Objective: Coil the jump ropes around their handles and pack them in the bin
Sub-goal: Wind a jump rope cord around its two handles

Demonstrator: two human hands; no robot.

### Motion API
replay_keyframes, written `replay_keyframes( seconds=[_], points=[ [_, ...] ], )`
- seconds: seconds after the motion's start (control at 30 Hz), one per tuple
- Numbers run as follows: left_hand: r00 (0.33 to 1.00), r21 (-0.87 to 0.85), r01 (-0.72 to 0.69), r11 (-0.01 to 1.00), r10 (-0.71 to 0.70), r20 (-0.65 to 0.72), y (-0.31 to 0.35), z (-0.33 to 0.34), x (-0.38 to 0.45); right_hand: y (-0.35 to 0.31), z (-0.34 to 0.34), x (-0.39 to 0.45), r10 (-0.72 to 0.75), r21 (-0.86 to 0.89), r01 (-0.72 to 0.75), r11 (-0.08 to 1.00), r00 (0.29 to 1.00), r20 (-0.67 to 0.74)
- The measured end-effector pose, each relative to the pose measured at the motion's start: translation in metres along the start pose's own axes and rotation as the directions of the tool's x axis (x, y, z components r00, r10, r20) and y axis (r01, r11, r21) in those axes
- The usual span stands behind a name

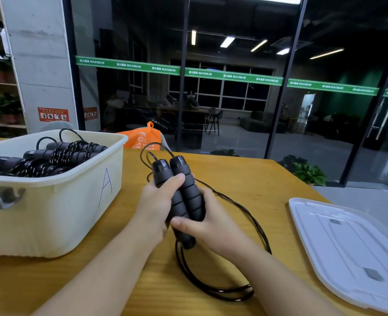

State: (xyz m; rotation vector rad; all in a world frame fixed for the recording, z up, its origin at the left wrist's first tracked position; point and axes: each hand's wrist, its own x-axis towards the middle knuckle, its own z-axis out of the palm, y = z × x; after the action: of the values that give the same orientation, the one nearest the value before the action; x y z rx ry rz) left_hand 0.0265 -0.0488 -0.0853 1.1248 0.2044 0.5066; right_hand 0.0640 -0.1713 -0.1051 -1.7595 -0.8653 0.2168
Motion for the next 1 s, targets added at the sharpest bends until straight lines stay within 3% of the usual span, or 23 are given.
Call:
replay_keyframes(
  seconds=[0.1, 0.2, 0.27, 0.33, 0.4, 0.47, 0.5, 0.53, 0.57, 0.67, 0.73, 0.87, 1.0],
  points=[
    [0.993, 0.042, -0.059, 0.997, 0.063, -0.099, -0.005, 0.021, 0.007, 0.003, -0.003, 0.001, -0.029, -0.156, 0.024, 0.987, 0.999, -0.026],
    [0.985, 0.058, -0.092, 0.994, 0.099, -0.139, -0.010, 0.045, 0.003, 0.002, -0.008, -0.001, -0.024, -0.273, -0.040, 0.961, 0.973, -0.230],
    [0.983, 0.069, -0.131, 0.989, 0.139, -0.118, -0.014, 0.054, -0.001, 0.000, -0.015, -0.001, -0.011, -0.321, -0.095, 0.942, 0.949, -0.315],
    [0.956, 0.213, -0.264, 0.941, 0.285, -0.075, -0.016, 0.053, -0.002, 0.001, -0.025, 0.000, 0.018, -0.288, -0.105, 0.952, 0.957, -0.289],
    [0.855, 0.380, -0.446, 0.811, 0.512, -0.089, -0.013, 0.036, 0.001, 0.002, -0.035, 0.001, 0.047, -0.229, -0.093, 0.969, 0.979, -0.199],
    [0.651, 0.560, -0.574, 0.598, 0.748, -0.132, -0.003, 0.012, 0.009, 0.002, -0.045, 0.001, 0.070, -0.198, -0.090, 0.976, 0.992, -0.108],
    [0.574, 0.662, -0.569, 0.488, 0.812, -0.104, 0.002, -0.001, 0.015, 0.003, -0.048, 0.001, 0.078, -0.191, -0.090, 0.978, 0.994, -0.071],
    [0.549, 0.738, -0.546, 0.396, 0.835, -0.042, 0.007, -0.011, 0.020, 0.003, -0.051, 0.001, 0.079, -0.187, -0.086, 0.979, 0.996, -0.040],
    [0.583, 0.790, -0.512, 0.336, 0.812, 0.032, 0.011, -0.019, 0.023, 0.003, -0.052, 0.001, 0.077, -0.190, -0.078, 0.979, 0.997, -0.012],
    [0.775, 0.899, -0.352, 0.263, 0.621, 0.122, 0.012, -0.019, 0.025, 0.003, -0.051, 0.000, 0.070, -0.223, -0.058, 0.973, 0.997, 0.044],
    [0.780, 0.882, -0.376, 0.284, 0.610, 0.137, 0.006, -0.016, 0.026, 0.002, -0.051, 0.000, 0.064, -0.186, -0.054, 0.981, 0.997, 0.049],
    [0.770, 0.710, -0.550, 0.440, 0.596, 0.228, -0.001, -0.007, 0.013, 0.002, -0.054, -0.001, 0.077, 0.053, -0.079, 0.995, 0.996, 0.037],
    [0.769, 0.658, -0.605, 0.448, 0.544, 0.336, -0.010, 0.019, -0.010, 0.005, -0.047, 0.000, 0.129, 0.359, -0.128, 0.924, 0.991, 0.020]
  ],
)
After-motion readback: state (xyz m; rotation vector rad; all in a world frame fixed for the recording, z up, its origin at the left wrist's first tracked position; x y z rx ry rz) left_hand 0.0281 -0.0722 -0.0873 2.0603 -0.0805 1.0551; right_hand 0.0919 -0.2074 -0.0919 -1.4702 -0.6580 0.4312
